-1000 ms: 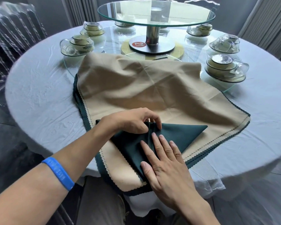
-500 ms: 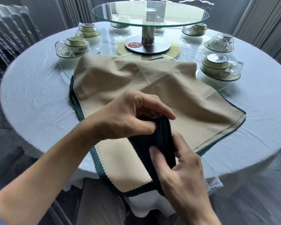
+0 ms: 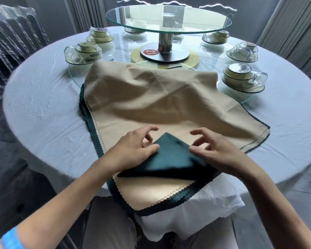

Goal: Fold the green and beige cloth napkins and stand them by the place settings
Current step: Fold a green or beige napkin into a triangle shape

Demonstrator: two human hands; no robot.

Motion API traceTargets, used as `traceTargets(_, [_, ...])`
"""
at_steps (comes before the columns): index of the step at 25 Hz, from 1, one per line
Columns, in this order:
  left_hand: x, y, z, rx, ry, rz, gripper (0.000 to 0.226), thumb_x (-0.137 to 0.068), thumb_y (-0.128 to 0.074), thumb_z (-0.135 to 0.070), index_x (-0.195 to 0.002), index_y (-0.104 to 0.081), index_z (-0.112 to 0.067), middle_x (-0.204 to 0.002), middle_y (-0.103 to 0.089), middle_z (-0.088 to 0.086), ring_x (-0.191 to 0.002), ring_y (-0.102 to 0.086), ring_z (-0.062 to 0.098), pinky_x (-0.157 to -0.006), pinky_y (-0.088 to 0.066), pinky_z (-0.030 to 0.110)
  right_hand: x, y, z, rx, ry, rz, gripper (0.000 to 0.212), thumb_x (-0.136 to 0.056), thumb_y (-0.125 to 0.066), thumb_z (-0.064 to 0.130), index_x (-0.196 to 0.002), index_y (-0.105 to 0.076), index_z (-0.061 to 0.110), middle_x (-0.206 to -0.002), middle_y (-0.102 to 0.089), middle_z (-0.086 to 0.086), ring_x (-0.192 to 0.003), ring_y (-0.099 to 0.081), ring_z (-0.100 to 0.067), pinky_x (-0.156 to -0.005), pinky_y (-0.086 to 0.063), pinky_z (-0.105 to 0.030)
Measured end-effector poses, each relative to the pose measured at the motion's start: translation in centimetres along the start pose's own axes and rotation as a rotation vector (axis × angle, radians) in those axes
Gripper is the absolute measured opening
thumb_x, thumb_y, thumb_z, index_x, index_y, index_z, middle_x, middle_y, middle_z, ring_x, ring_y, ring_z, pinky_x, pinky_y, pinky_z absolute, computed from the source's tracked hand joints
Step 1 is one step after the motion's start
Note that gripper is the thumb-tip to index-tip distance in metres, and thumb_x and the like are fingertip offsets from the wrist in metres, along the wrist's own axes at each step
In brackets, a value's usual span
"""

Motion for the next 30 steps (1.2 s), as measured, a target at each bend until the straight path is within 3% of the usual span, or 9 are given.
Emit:
traceTargets(4, [3.6,-1.2,0.5,-0.333,-0.236,0.104,0.070,-0.080,-0.054,-0.073,-0.143,-0.039,-0.046,-0.140,-0.038,-0.019,-0.118,-0.045,0.001,-0.102,-0.037,0.022,4.1,-1.1,-0.1,0.191,0.223,0.012,0.055,-0.079,-0.072,0.038,-0.128,-0.047,0.038,-0.125,-0.051,0.027,-0.112,-0.051,0.006,-0.090,-0.038,-0.008])
traceTargets(8, [5.5,-1.7,2.7,-0.430,-0.385,-0.005,0.053,-0.096,-0.042,-0.051,-0.146,-0.044,-0.034,-0.140,-0.044,-0.004,-0.103,-0.044,0.009,-0.096,-0.036,0.022,5.7,-1.3,-1.2,0.121,0.269,-0.268,0.039,-0.066,-0.067,-0.002,-0.089,-0.049,0.024,-0.103,-0.058,0.014,-0.090,-0.057,-0.010,-0.075,-0.045,-0.024])
traceTargets(10, [5.4,-1.5,3.5,-0.479,-0.427,-0.025,0.048,-0.100,-0.038,-0.041,-0.147,-0.044,-0.031,-0.134,-0.047,0.000,-0.095,-0.040,0.008,-0.091,-0.035,0.019,5.6,-1.4,-1.2,0.200,0.273,-0.286,0.040,-0.064,-0.067,-0.010,-0.080,-0.046,0.019,-0.097,-0.057,0.011,-0.081,-0.054,-0.015,-0.066,-0.047,-0.031])
traceTargets(14, [6.7,-0.7,3.2,-0.617,-0.380,-0.060,0.052,-0.091,-0.040,-0.029,-0.142,-0.047,-0.027,-0.129,-0.053,-0.001,-0.098,-0.051,0.017,-0.087,-0.047,0.035,6.5,-1.7,-0.6,0.448,0.255,-0.206,0.030,-0.066,-0.060,0.010,-0.087,-0.047,0.027,-0.109,-0.056,0.015,-0.088,-0.053,-0.019,-0.071,-0.049,-0.040])
traceTargets(19, [5.1,-2.1,-1.2,-0.576,-0.300,-0.191,0.055,-0.092,-0.036,-0.032,-0.142,-0.049,-0.012,-0.147,-0.049,0.005,-0.136,-0.043,0.020,-0.117,-0.015,0.041,4.4,-2.9,4.5,0.426,0.228,-0.391,0.031,-0.076,-0.045,0.025,-0.101,-0.063,0.021,-0.124,-0.062,0.002,-0.110,-0.056,-0.022,-0.091,-0.046,-0.038])
traceTargets(22, [3.2,-4.9,-0.4,-0.532,-0.200,-0.151,0.065,-0.095,-0.021,-0.039,-0.154,-0.029,-0.012,-0.161,-0.026,0.004,-0.148,-0.026,0.017,-0.122,-0.006,0.029,1.1,-8.0,5.0,0.600,0.105,-0.206,0.048,-0.083,-0.041,0.031,-0.121,-0.063,0.015,-0.135,-0.059,-0.007,-0.123,-0.056,-0.027,-0.102,-0.044,-0.039])
traceTargets(25, [4.3,-5.4,2.2,-0.613,-0.213,-0.121,0.063,-0.096,-0.028,-0.035,-0.155,-0.029,-0.013,-0.160,-0.028,0.004,-0.148,-0.026,0.018,-0.118,-0.013,0.034,0.7,-9.4,2.6,0.643,0.007,-0.141,0.059,-0.094,-0.029,0.044,-0.145,-0.046,0.018,-0.151,-0.043,-0.003,-0.139,-0.040,-0.026,-0.111,-0.023,-0.043])
traceTargets(27, [5.0,-5.2,3.2,-0.641,-0.233,-0.117,0.060,-0.101,-0.024,-0.037,-0.156,-0.024,-0.015,-0.162,-0.024,0.001,-0.150,-0.021,0.016,-0.116,-0.013,0.036,2.3,-8.1,0.4,0.679,-0.049,-0.139,0.064,-0.094,-0.009,0.055,-0.155,-0.012,0.033,-0.162,-0.014,0.006,-0.150,-0.010,-0.019,-0.116,-0.004,-0.041])
traceTargets(30, [5.7,-5.0,3.5,-0.612,-0.210,-0.112,0.059,-0.104,-0.010,-0.043,-0.157,-0.018,-0.018,-0.163,-0.018,-0.003,-0.151,-0.015,0.012,-0.118,-0.009,0.034,3.9,-5.8,-2.0,0.642,-0.139,-0.154,0.061,-0.080,0.017,0.059,-0.139,0.026,0.048,-0.159,0.020,0.017,-0.143,0.025,-0.006,-0.115,0.020,-0.031])
Point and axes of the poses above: each hand's wrist, its own x-axis away from the middle knuckle, its own y-axis out of the back of the hand, z = x × y, the point moved 5 cm from there along -x, towards the middle knuckle
